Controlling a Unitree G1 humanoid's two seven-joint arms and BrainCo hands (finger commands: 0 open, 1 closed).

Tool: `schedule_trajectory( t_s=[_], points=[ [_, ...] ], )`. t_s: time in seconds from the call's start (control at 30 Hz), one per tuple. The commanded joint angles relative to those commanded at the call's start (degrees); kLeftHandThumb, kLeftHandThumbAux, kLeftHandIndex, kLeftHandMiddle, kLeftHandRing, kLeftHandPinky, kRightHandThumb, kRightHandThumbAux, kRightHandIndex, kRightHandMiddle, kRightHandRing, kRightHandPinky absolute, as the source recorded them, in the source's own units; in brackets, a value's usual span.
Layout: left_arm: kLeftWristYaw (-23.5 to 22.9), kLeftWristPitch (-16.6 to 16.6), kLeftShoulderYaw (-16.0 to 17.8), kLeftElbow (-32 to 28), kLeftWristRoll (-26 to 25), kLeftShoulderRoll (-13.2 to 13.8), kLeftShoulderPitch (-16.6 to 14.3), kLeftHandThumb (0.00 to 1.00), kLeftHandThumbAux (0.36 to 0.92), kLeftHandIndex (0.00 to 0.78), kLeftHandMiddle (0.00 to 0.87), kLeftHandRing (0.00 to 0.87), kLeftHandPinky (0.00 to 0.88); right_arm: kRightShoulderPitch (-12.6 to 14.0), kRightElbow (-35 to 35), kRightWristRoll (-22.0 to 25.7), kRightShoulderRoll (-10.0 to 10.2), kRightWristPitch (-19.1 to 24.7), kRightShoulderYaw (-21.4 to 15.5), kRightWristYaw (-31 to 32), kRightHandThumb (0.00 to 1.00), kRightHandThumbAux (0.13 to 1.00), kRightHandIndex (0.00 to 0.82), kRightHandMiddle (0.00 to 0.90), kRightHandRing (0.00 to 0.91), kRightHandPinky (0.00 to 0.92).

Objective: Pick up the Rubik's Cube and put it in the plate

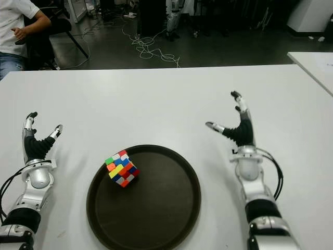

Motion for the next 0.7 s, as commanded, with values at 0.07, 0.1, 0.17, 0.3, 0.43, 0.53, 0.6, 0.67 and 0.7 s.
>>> schedule_trajectory(
  t_s=[0.07,0.1,0.17,0.3,0.43,0.53,0.6,0.67,0.7],
  points=[
    [-0.2,0.0,0.0,-0.2,0.0,0.0,0.2,0.0,0.676,0.011,0.0,0.0,0.028,0.4,-0.5,-0.4,0.0,0.0,0.1,-0.5,0.0,0.824,0.0,0.0,0.0,0.0],
    [-0.4,0.1,0.1,-0.4,-0.2,-0.1,0.4,0.0,0.678,0.011,0.0,0.0,0.027,0.5,-0.6,-0.6,0.0,0.0,0.2,-0.7,0.0,0.825,0.0,0.0,0.0,0.0],
    [-1.2,0.0,0.3,-1.5,-0.9,-0.4,1.2,0.0,0.676,0.007,0.0,0.0,0.03,0.9,-1.0,-0.9,0.1,-0.1,0.3,-1.0,0.0,0.828,0.0,0.0,0.0,0.0],
    [-2.9,0.3,0.7,-5.6,-2.1,-1.1,3.7,0.0,0.672,0.001,0.0,0.0,0.043,1.5,-0.8,-1.2,0.2,-0.4,0.6,-1.3,0.0,0.841,0.0,0.0,0.0,0.0],
    [-4.2,1.2,0.8,-9.6,-2.5,-1.5,5.8,0.0,0.685,0.0,0.0,0.0,0.045,1.5,-0.2,-1.1,0.1,-0.5,0.8,-1.1,0.0,0.852,0.0,0.0,0.0,0.0],
    [-6.0,1.6,0.8,-12.9,-3.1,-1.8,7.7,0.0,0.684,0.0,0.0,0.0,0.049,1.5,0.4,-0.9,0.0,-0.9,1.1,-0.6,0.0,0.854,0.0,0.0,0.0,0.0],
    [-6.6,2.0,1.0,-13.7,-3.3,-1.9,8.1,0.0,0.68,0.0,0.0,0.0,0.051,1.5,0.6,-0.9,-0.1,-1.1,1.2,-0.5,0.0,0.854,0.0,0.0,0.0,0.0],
    [-7.5,2.5,1.1,-14.6,-3.6,-2.0,8.6,0.0,0.675,0.0,0.0,0.0,0.054,1.6,0.7,-0.9,-0.2,-1.3,1.3,-0.4,0.0,0.857,0.0,0.0,0.0,0.0],
    [-8.0,2.7,1.1,-15.0,-3.7,-2.0,8.8,0.0,0.674,0.0,0.0,0.0,0.054,1.6,0.8,-0.8,-0.3,-1.4,1.3,-0.3,0.0,0.858,0.0,0.0,0.0,0.0]
  ],
)
